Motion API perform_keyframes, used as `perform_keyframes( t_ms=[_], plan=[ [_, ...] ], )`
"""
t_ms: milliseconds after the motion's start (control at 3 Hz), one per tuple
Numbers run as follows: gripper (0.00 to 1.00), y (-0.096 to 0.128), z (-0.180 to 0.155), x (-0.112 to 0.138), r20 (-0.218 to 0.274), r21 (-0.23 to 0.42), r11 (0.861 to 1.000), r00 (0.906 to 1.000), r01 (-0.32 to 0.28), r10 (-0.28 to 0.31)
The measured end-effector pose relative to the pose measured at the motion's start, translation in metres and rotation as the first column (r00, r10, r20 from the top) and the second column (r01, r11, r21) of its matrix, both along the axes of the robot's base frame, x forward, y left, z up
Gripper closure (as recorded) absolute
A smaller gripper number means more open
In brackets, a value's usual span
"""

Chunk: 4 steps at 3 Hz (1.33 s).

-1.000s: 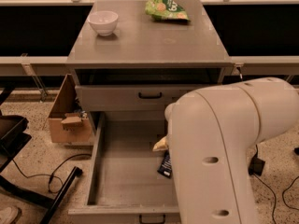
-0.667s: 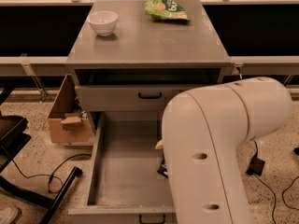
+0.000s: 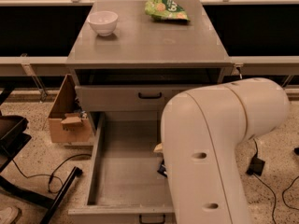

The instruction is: Pick rxbar blueberry from middle drawer and place on counter

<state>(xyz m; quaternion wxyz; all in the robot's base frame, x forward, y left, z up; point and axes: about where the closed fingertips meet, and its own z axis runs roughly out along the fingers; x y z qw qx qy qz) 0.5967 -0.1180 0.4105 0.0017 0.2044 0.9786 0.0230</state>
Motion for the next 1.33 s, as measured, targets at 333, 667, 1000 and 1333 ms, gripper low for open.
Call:
perform_keyframes(
  t_ms=[333, 667, 1000, 1333],
  plan=[
    [0.0, 0.002, -0.008, 0.003, 0.037, -0.01, 1.0, 0.9989, 0.03, -0.029],
    [0.0, 0.015, -0.031, 0.027, 0.087, -0.048, 0.998, 0.9951, 0.051, -0.047],
    [0.0, 0.022, -0.041, 0.025, 0.074, -0.041, 0.998, 0.9964, 0.046, -0.043],
    [0.0, 0.01, -0.056, 0.018, 0.053, -0.036, 0.996, 0.9958, 0.077, -0.075]
  ],
)
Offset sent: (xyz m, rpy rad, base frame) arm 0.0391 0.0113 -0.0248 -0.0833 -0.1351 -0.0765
